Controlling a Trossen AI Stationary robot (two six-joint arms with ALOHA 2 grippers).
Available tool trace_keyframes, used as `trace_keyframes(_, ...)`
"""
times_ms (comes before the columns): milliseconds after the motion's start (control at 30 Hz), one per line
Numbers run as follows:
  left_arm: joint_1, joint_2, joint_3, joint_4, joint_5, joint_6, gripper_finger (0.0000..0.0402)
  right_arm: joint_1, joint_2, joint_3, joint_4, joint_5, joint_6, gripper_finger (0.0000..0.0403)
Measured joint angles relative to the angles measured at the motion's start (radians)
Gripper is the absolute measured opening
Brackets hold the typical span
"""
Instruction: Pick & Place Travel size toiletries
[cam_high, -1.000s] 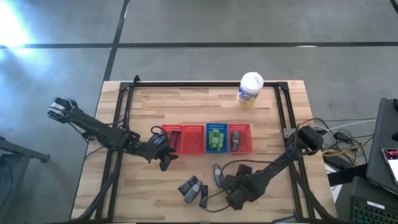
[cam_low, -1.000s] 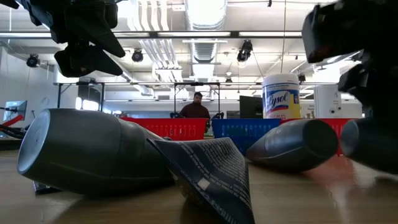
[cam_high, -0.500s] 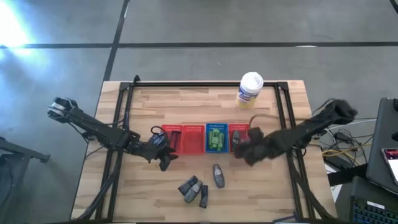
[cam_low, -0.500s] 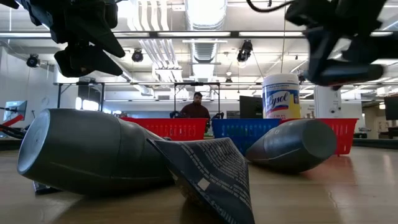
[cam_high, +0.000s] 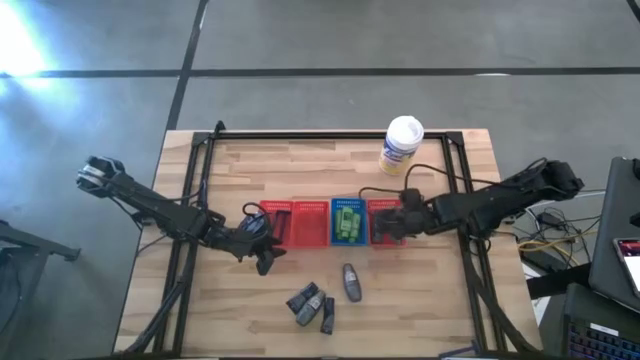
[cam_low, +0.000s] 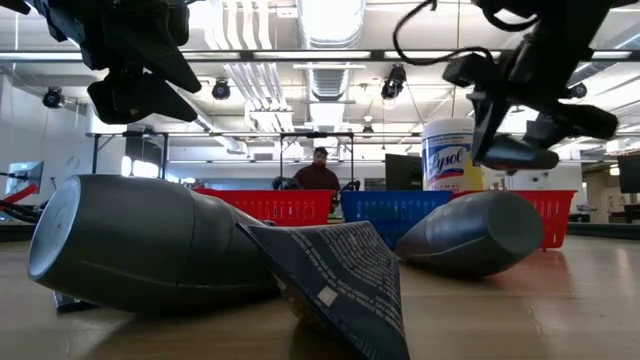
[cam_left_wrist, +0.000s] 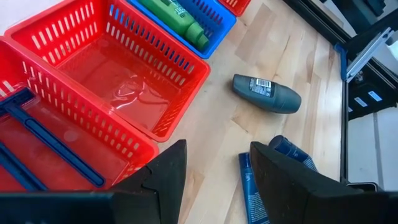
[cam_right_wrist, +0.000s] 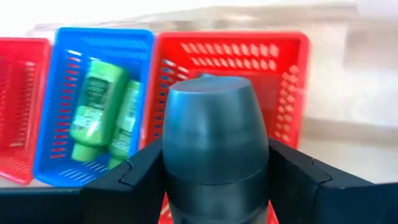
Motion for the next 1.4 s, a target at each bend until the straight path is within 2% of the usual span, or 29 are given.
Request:
trace_keyframes(100,0.0,0.0,0.0,-0.002,0.0,0.0,0.0181,0.001,0.017,0.048,-0.005,0.021,-0.212,0.0211)
trace_keyframes(233,0.0,0.0,0.0,-0.003,0.0,0.001,0.0181,0.003,0.07,0.147,-0.067,-0.022,-0.728,0.0204)
trace_keyframes(300,0.0,0.0,0.0,-0.002,0.0,0.002,0.0181,0.003,0.113,0.211,-0.146,-0.034,-0.911,0.0205)
trace_keyframes(467,0.001,0.0,0.0,-0.002,0.0,0.002,0.0181,-0.015,0.26,0.367,-0.346,-0.028,-1.286,0.0212)
trace_keyframes(533,0.001,0.0,0.0,-0.003,0.0,0.001,0.0181,-0.026,0.321,0.417,-0.402,-0.029,-1.341,0.0213)
trace_keyframes(633,0.001,0.0,0.0,-0.003,0.0,0.001,0.0181,-0.06,0.385,0.457,-0.419,-0.052,-1.239,0.0213)
trace_keyframes(733,0.001,0.0,0.0,-0.002,0.0,0.0,0.0181,-0.097,0.393,0.45,-0.349,-0.064,-1.068,0.0213)
trace_keyframes(933,0.001,0.0,0.0,-0.003,0.0,0.0,0.0181,-0.131,0.279,0.331,-0.109,-0.051,-0.748,0.0209)
trace_keyframes(1100,0.001,0.0,-0.008,-0.003,0.0,-0.002,0.0181,-0.137,0.213,0.199,-0.055,-0.011,-0.51,0.021)
trace_keyframes(1267,0.001,0.0,-0.014,-0.003,0.0,-0.007,0.0181,-0.137,0.206,0.112,0.087,-0.081,-0.389,0.0211)
trace_keyframes(1400,0.001,0.0,-0.014,-0.002,0.0,-0.007,0.0181,-0.137,0.209,0.09,0.091,-0.085,-0.292,0.0212)
